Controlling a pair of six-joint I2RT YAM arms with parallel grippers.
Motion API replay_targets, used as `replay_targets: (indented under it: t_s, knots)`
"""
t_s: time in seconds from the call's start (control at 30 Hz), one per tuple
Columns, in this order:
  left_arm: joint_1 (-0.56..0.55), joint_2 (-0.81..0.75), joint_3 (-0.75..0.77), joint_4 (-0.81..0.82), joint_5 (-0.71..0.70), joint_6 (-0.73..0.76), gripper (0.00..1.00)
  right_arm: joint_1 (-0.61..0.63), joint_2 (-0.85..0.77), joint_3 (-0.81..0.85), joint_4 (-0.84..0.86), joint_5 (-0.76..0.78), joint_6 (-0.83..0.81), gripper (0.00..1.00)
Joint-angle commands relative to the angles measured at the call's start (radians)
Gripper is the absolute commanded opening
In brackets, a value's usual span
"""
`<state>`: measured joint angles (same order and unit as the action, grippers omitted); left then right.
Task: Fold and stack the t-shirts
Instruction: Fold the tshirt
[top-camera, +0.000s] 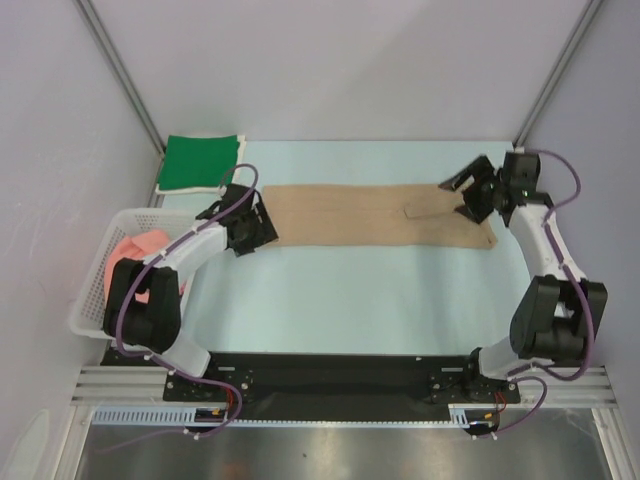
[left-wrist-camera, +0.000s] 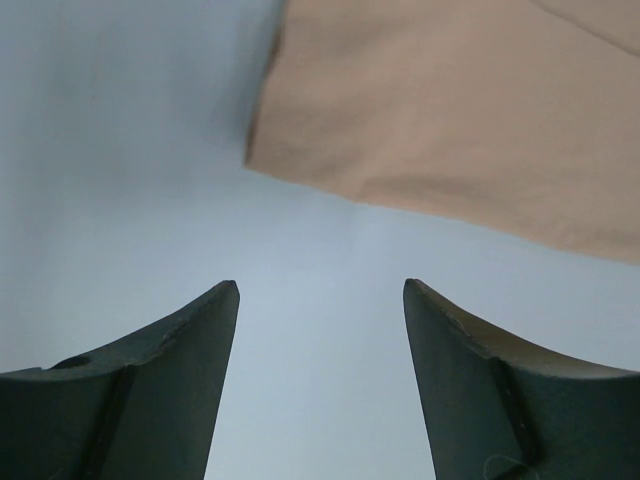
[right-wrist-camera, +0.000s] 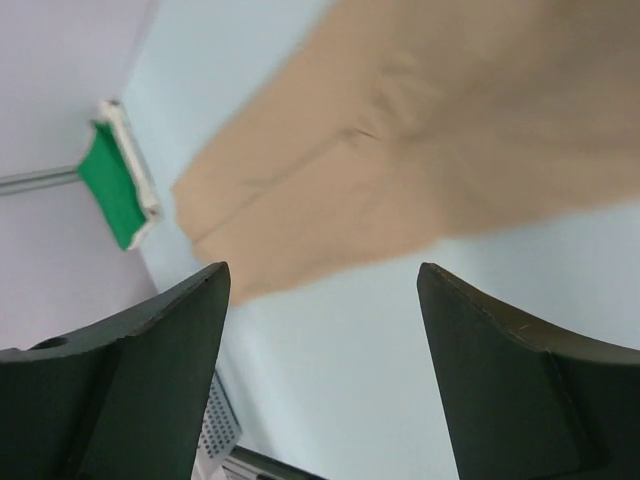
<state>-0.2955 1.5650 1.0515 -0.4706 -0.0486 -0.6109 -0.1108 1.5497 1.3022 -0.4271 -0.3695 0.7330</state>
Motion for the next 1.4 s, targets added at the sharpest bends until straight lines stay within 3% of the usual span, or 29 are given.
replay_targets:
  t_s: [0.0, 0.17, 0.37, 0.73, 0.87, 0.9, 1.0, 1.23, 1.37]
  knots:
    - [0.041, -0.046, -0.092, 0.102, 0.001, -0.233, 0.72, -0.090, -0.057, -0.232, -0.078, 0.041, 0.019, 0.82]
    - [0.071, 0.007, -0.113, 0.190, 0.012, -0.346, 0.72, -0.147, -0.123, -0.371, -0.036, 0.017, -0.050, 0.82]
    - [0.081, 0.099, -0.067, 0.213, -0.017, -0.354, 0.64, -0.234, -0.126, -0.472, 0.022, -0.046, -0.093, 0.79]
    - [0.085, 0.204, -0.045, 0.240, -0.074, -0.422, 0.59, -0.313, -0.091, -0.580, 0.214, -0.063, 0.005, 0.70]
    - [0.097, 0.246, -0.031, 0.260, -0.094, -0.382, 0.36, -0.320, -0.017, -0.586, 0.328, -0.051, 0.025, 0.70]
    - [0.101, 0.254, -0.027, 0.259, -0.093, -0.372, 0.23, -0.322, 0.021, -0.577, 0.349, -0.051, 0.028, 0.70]
    - [0.102, 0.260, -0.012, 0.263, -0.102, -0.325, 0.00, -0.322, 0.087, -0.546, 0.393, -0.049, 0.034, 0.69]
    - [0.073, 0.192, -0.077, 0.194, -0.096, -0.256, 0.00, -0.316, 0.222, -0.422, 0.386, 0.012, 0.049, 0.60]
    - [0.032, 0.112, -0.169, 0.182, -0.073, -0.266, 0.00, -0.305, 0.280, -0.357, 0.353, 0.046, 0.031, 0.40]
